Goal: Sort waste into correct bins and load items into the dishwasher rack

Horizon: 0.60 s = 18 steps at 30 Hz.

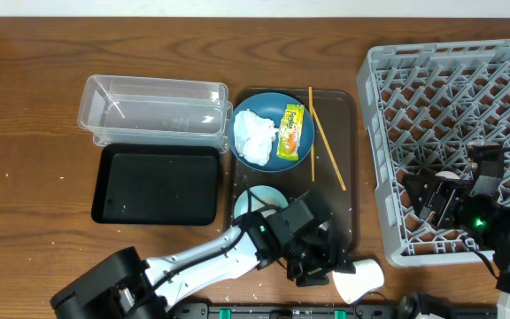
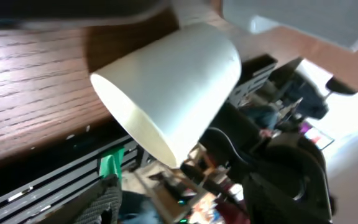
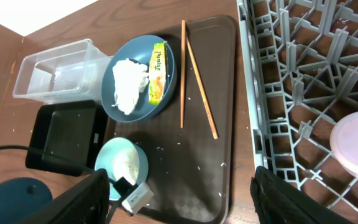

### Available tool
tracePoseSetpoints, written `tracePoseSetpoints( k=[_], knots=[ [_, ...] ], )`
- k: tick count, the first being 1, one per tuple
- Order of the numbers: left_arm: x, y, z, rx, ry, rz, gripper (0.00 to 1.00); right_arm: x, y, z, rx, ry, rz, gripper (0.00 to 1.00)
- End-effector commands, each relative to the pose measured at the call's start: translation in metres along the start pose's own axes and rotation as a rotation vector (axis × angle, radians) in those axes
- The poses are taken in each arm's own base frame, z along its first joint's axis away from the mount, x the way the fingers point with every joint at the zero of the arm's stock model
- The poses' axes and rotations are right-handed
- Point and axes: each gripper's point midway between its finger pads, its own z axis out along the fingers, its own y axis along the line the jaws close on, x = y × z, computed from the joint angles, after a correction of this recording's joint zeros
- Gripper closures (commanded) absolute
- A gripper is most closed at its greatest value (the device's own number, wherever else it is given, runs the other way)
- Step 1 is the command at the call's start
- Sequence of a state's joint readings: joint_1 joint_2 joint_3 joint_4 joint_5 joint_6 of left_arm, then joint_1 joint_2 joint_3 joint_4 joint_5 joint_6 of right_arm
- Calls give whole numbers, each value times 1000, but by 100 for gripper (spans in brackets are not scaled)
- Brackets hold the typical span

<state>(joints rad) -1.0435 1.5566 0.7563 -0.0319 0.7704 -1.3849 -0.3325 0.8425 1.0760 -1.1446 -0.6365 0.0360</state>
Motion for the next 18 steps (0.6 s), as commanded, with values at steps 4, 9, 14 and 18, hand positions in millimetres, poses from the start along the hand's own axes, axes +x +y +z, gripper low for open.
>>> tracePoseSetpoints(
  k=[4,9,14,18],
  knots=[
    [-7,5,8,-5,-63,-160,32,0,2,-2,-12,-6,-16,29],
    [-14,1,15,14,-94,-157,32,0,2,-2,-12,-6,-16,29],
    [-16,10,31,-5,-60,-194,35,0,2,-2,-12,-6,-16,29],
    [-25,-1,39,50,-68,-153,53,0,2,-2,-12,-5,-15,29]
  ],
)
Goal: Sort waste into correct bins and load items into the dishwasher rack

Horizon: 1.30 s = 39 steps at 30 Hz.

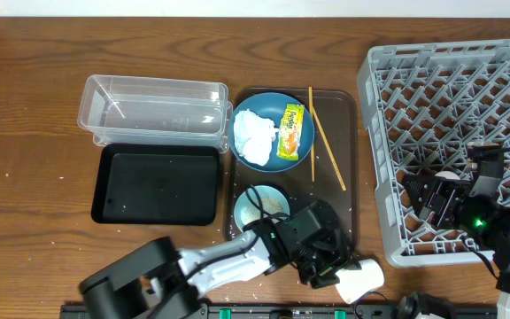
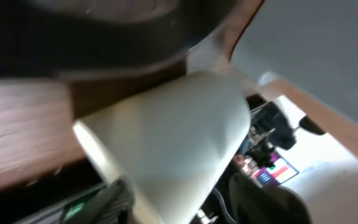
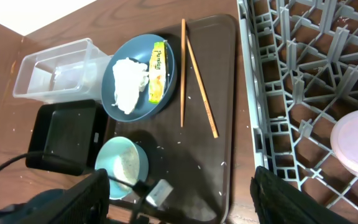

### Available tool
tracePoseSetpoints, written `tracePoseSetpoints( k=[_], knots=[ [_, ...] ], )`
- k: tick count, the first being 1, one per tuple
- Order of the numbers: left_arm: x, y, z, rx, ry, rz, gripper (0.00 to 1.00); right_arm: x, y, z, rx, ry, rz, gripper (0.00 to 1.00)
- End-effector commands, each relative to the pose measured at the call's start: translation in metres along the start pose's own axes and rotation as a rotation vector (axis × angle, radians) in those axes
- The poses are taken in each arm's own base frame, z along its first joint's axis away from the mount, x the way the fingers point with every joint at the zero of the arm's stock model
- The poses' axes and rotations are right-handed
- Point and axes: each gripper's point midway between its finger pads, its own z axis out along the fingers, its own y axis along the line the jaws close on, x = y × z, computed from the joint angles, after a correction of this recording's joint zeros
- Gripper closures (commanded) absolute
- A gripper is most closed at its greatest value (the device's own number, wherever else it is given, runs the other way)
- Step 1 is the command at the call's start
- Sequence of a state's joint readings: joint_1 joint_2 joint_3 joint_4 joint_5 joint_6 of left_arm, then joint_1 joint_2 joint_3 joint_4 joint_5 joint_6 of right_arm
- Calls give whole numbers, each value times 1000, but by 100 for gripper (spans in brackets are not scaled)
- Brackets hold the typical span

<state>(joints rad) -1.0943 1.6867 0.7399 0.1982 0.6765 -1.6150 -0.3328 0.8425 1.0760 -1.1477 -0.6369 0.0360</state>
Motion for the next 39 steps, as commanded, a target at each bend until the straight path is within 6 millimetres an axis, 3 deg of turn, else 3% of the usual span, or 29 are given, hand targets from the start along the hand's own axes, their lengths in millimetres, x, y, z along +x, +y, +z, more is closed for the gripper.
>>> tracePoseSetpoints(
  k=[1,5,6,10,13,16,20,24,28,33,36,39],
  knots=[
    [-5,-1,7,16,-6,0,60,-1,2,-2,-12,-7,-17,29],
    [-1,-8,7,43,17,40,90,0,3,-2,-12,-5,-16,28],
    [1,-12,6,56,30,50,93,0,3,-2,-12,-5,-16,28],
    [7,-28,-2,114,67,119,94,0,2,-2,-11,-5,-17,28],
    [3,-47,-23,181,40,203,94,-1,2,-2,-11,-8,-19,28],
    [-3,-66,-55,244,-22,292,94,-2,3,-2,-12,-11,-21,28],
    [-14,-77,-102,280,-148,397,94,-3,3,-2,-13,-15,-24,27],
    [-21,-94,-154,362,-258,568,94,-5,13,-2,-72,-22,-43,26],
    [-29,-104,-208,456,-317,695,93,-3,46,-8,-269,-30,-134,18],
    [-40,-100,-268,589,-268,731,92,-2,81,-17,-481,-35,-212,19],
    [-38,-92,-289,632,-216,733,92,-2,99,-16,-581,-20,-268,19],
    [-31,-88,-296,651,-169,752,92,3,117,-11,-656,19,-328,18]
  ],
)
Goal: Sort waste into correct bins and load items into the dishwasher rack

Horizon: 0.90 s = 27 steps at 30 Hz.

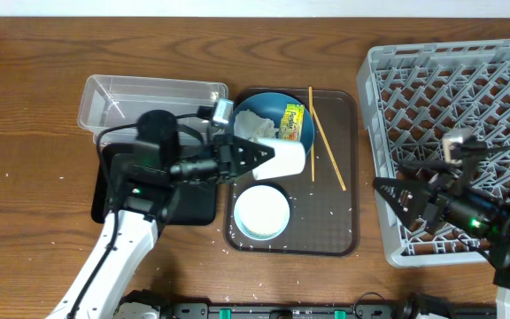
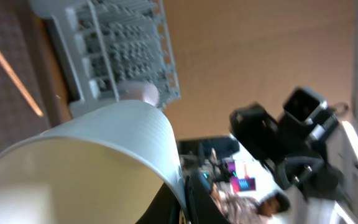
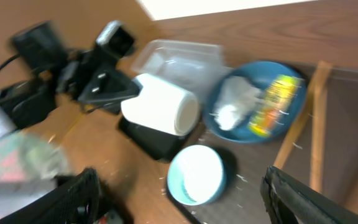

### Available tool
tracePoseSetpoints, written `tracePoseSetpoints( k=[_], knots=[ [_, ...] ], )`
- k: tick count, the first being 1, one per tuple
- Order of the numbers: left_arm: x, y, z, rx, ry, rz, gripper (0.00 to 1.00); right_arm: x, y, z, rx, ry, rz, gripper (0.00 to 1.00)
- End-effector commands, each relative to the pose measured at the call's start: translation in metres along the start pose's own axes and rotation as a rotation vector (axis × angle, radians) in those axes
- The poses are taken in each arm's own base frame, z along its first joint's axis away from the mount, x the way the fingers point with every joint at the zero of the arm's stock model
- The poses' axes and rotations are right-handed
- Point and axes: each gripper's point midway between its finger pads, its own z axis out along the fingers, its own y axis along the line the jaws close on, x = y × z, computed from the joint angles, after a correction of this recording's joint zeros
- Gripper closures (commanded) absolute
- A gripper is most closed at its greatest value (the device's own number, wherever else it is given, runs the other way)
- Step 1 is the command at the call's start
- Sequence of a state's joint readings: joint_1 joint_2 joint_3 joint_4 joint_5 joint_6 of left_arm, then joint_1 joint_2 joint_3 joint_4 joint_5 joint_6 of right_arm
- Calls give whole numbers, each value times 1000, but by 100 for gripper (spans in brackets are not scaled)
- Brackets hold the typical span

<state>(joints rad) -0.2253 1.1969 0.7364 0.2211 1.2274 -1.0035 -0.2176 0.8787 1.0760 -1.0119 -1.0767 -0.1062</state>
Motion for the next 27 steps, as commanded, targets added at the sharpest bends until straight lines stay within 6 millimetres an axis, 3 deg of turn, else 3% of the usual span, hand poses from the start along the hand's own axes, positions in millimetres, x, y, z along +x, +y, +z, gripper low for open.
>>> tracePoseSetpoints(
  k=[1,3,6,9,13,18,22,25,27],
  knots=[
    [27,-20,-9,115,175,51,92,2,31,16,-179,48,-58,17],
    [34,-31,-11,160,223,108,92,3,37,29,-215,89,-57,17],
    [37,-46,-15,199,259,178,92,5,28,56,-147,150,7,17],
    [35,-62,-17,219,249,252,92,8,41,79,-211,190,-47,20],
    [35,-73,-19,230,245,280,92,6,44,98,-225,199,-66,20],
    [35,-75,-20,232,243,286,92,13,51,116,-280,240,-73,25],
    [35,-75,-20,233,243,289,92,19,65,124,-349,265,-95,37],
    [35,-77,-20,236,239,311,92,21,80,121,-426,270,-135,32],
    [35,-79,-20,240,237,330,92,22,80,121,-428,275,-129,34]
  ],
)
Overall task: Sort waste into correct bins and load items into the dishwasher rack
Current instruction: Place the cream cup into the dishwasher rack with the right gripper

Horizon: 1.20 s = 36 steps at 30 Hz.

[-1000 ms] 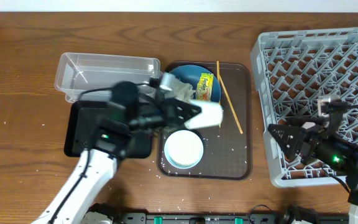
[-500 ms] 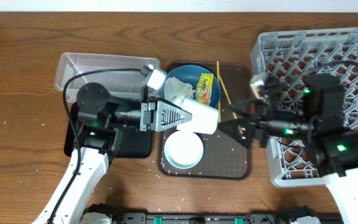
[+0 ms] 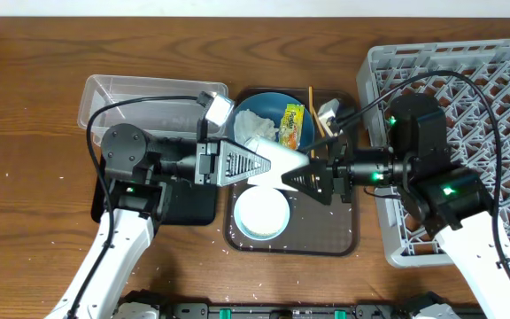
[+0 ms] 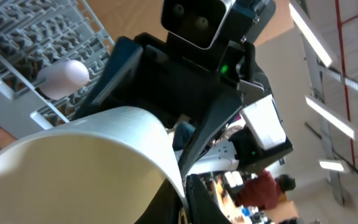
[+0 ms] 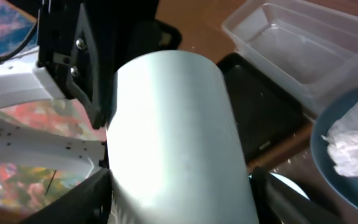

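Note:
A white paper cup (image 3: 277,159) hangs on its side above the brown tray (image 3: 330,237). My left gripper (image 3: 244,165) is shut on its rim, one finger inside the cup and one outside (image 4: 182,200). In the left wrist view the cup's inside (image 4: 73,171) fills the lower frame. My right gripper (image 3: 313,181) faces it from the right, open, with its fingers standing on either side of the cup's closed end (image 5: 173,137). The grey dishwasher rack (image 3: 467,80) stands at the right. The clear bin (image 3: 149,99) and the black bin (image 3: 180,206) are at the left.
On the tray are a blue plate (image 3: 268,108) with crumpled tissue (image 3: 255,133) and a yellow wrapper (image 3: 291,124), chopsticks (image 3: 311,96), and a light blue bowl (image 3: 262,213). A pale pink round dish (image 4: 61,78) sits in the rack.
My right arm has come from over the rack's front to the tray, and its open fingers now flank the cup's closed end. My left gripper holds the cup almost where it was.
The cup lay on its side at the table's front edge, right of the tray, with my left gripper at it at both first moments. Later my left gripper held it by the rim above the tray. Now my right gripper has met it there.

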### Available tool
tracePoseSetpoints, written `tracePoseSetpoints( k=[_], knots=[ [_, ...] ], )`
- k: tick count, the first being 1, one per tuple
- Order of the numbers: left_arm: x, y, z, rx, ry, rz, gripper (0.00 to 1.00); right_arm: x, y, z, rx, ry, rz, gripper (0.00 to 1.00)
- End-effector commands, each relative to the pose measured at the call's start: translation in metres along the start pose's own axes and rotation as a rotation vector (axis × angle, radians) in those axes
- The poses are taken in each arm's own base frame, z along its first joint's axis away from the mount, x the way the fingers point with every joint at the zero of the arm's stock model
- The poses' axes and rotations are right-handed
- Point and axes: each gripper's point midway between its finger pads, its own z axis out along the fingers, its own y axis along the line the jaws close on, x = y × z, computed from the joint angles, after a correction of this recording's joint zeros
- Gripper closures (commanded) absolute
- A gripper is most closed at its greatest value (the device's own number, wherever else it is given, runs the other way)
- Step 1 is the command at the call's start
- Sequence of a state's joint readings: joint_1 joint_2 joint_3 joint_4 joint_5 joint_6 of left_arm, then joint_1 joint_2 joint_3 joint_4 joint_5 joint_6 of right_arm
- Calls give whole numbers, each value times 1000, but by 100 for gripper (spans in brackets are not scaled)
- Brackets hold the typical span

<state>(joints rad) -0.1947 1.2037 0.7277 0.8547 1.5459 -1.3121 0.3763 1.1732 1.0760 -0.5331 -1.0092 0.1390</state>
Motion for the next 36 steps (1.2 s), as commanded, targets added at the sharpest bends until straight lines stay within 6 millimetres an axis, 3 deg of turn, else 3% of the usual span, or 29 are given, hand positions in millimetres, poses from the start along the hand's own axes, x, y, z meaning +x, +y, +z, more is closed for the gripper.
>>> tracePoseSetpoints(
  k=[1,8,9,11,15,18,22,26,30,32,36],
  knots=[
    [4,-8,2,11,30,31,92,4,11,5,-52,23,-19,38],
    [1,-7,2,8,12,33,91,5,14,5,-73,28,-13,51],
    [0,-7,2,7,8,33,83,5,14,5,-69,26,-15,54],
    [0,-7,2,7,5,32,48,3,10,2,-48,17,-16,57],
    [-1,-7,2,7,5,32,28,-2,-16,-17,97,-33,49,59],
    [-2,-6,0,3,-2,32,25,-1,-52,-53,303,-100,191,61],
    [-4,-5,-3,-2,-12,33,23,16,-95,-124,596,-221,416,61],
    [-4,-6,-2,-2,-11,33,23,55,-127,-216,946,-358,662,62],
    [-4,-6,-2,-2,-11,33,23,98,-137,-283,1174,-466,884,62],
    [-4,-6,-2,-2,-11,33,23,116,-140,-306,1230,-520,995,62],
    [-3,-5,-2,-2,-9,32,23,138,-152,-333,1289,-583,1141,62]
  ],
)
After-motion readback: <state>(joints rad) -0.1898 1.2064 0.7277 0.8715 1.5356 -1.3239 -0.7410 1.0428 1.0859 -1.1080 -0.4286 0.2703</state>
